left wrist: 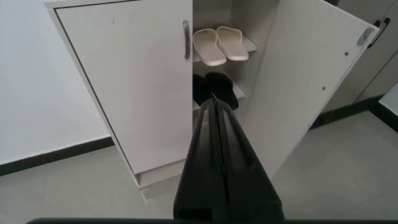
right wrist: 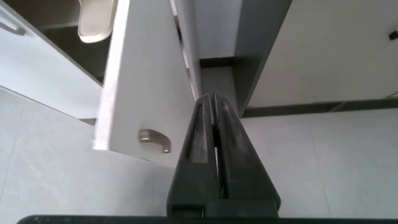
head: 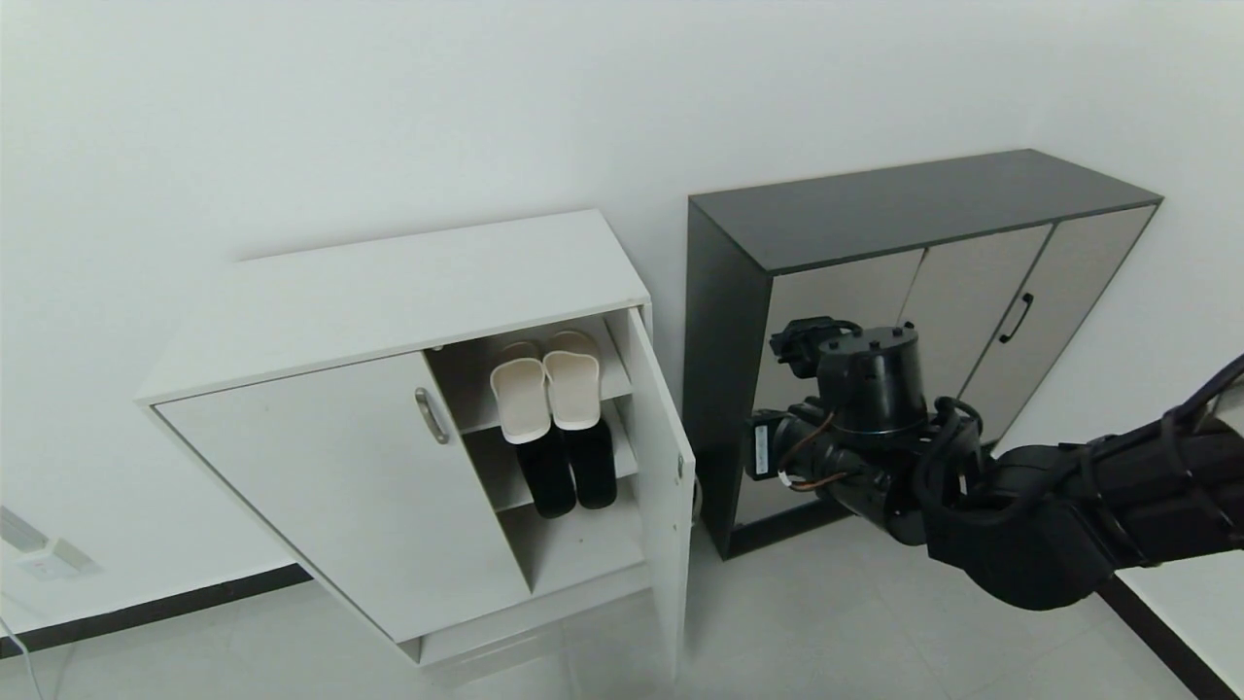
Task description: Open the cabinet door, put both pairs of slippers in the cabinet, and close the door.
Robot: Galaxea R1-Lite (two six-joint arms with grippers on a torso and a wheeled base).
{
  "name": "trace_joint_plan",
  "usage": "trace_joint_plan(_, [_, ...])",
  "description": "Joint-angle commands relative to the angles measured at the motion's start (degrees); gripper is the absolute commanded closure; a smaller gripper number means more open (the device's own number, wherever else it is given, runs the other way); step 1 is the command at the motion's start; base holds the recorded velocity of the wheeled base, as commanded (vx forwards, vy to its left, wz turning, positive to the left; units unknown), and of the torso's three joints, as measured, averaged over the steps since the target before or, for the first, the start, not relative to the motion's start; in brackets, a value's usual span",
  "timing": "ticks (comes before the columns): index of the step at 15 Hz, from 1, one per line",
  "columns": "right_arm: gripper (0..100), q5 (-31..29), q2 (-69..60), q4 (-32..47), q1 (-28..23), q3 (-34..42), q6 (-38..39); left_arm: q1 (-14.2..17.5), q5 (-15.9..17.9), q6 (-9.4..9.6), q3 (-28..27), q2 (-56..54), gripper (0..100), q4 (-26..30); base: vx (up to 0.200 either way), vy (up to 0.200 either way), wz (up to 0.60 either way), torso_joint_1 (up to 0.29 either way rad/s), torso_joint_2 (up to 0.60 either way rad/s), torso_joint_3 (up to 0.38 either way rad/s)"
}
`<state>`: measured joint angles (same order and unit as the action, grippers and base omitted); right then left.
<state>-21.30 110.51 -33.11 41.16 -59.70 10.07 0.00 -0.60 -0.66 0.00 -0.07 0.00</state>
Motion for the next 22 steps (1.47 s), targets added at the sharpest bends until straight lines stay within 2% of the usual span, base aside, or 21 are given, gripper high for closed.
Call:
trace_joint_plan(1, [100, -0.06, 3.93, -1.70, 0.77, -1.21, 0.74, 0.00, -0.02, -0.04, 0.00, 0.07, 100, -0.09, 0.000, 0.000, 0.00, 0.000, 0.00, 0.000])
trace_joint_plan(4, [100, -0.15, 7.62, -6.18, 2.97, -2.79, 1.97, 0.00, -0.02, -0.04, 0.00, 0.07, 100, 0.00, 0.000, 0.000, 0.00, 0.000, 0.00, 0.000])
trace_joint_plan(7, [100, 0.12, 8.06, -6.88, 5.16, -3.23, 3.55, 0.00, -0.02, -0.04, 0.00, 0.07, 100, 0.00, 0.000, 0.000, 0.00, 0.000, 0.00, 0.000])
trace_joint_plan(10, [100, 3.98, 4.19, -7.32, 6.57, -2.18, 6.72, 0.00, -0.02, -0.04, 0.00, 0.07, 100, 0.00, 0.000, 0.000, 0.00, 0.000, 0.00, 0.000])
trace_joint_plan(11, [100, 3.89, 3.49, -7.32, 6.48, -1.65, 6.45, 0.00, -0.02, -0.04, 0.00, 0.07, 100, 0.00, 0.000, 0.000, 0.00, 0.000, 0.00, 0.000])
trace_joint_plan(14, [100, 3.72, -1.35, -7.50, 1.56, 2.74, -1.81, 0.00, -0.02, -0.13, 0.00, 0.07, 100, 0.00, 0.000, 0.000, 0.00, 0.000, 0.00, 0.000])
trace_joint_plan(16, [100, 3.72, -3.63, -7.41, -0.11, 3.62, -3.30, 0.00, -0.02, -0.13, 0.00, 0.07, 100, 0.00, 0.000, 0.000, 0.00, 0.000, 0.00, 0.000])
trace_joint_plan(19, [100, 3.72, -4.34, -7.41, -0.02, 3.97, -4.44, 0.00, -0.11, -0.22, 0.00, 0.07, 100, -0.09, 0.000, 0.000, 0.00, 0.000, 0.00, 0.000])
trace_joint_plan(22, [100, 3.81, -4.16, -7.32, 0.59, 4.24, -4.44, 0.00, -0.11, -0.22, 0.00, 0.07, 100, -0.09, 0.000, 0.000, 0.60, -0.001, 0.00, 0.002])
